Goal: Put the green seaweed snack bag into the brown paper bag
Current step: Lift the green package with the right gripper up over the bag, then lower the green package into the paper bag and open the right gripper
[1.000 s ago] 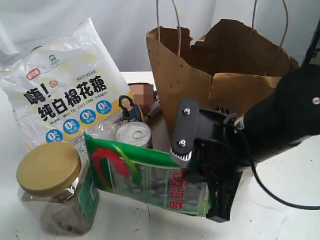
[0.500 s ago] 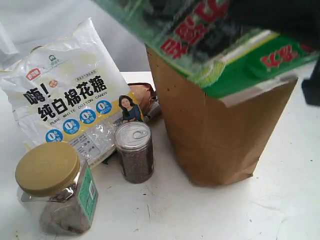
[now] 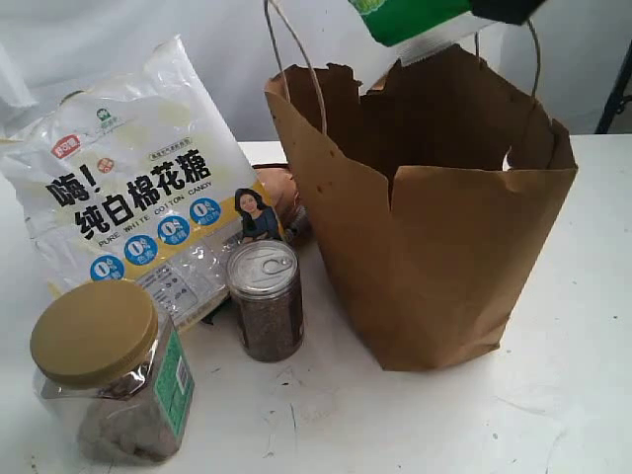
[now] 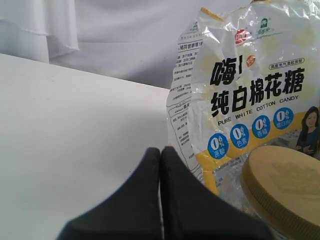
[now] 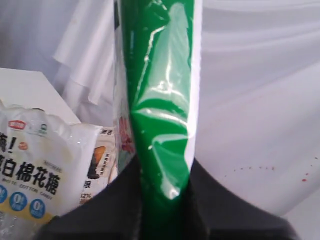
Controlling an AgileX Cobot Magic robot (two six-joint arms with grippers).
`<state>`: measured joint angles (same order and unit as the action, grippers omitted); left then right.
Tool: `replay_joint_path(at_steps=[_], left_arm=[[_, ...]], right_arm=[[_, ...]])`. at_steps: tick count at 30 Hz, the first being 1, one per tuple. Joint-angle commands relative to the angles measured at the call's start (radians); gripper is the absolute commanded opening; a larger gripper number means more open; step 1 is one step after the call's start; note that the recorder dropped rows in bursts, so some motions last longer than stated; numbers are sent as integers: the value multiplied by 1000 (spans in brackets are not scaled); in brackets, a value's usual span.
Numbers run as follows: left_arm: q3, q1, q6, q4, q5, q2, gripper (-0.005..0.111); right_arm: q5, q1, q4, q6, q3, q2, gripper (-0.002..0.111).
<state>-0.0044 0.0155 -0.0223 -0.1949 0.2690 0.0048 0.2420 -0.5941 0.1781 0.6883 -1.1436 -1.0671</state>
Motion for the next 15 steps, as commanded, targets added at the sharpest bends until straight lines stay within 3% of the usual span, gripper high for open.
replay_joint_path(at_steps=[1, 9, 15], left_arm=[[4, 3, 1, 2, -4, -5, 0], [4, 3, 1, 2, -4, -5, 0], [4, 3, 1, 2, -4, -5, 0]], right_arm=[[-72, 63, -8, -16, -4, -70, 0], [-43, 164, -6, -27, -4, -238, 0], [16, 166, 39, -35, -4, -281, 0]])
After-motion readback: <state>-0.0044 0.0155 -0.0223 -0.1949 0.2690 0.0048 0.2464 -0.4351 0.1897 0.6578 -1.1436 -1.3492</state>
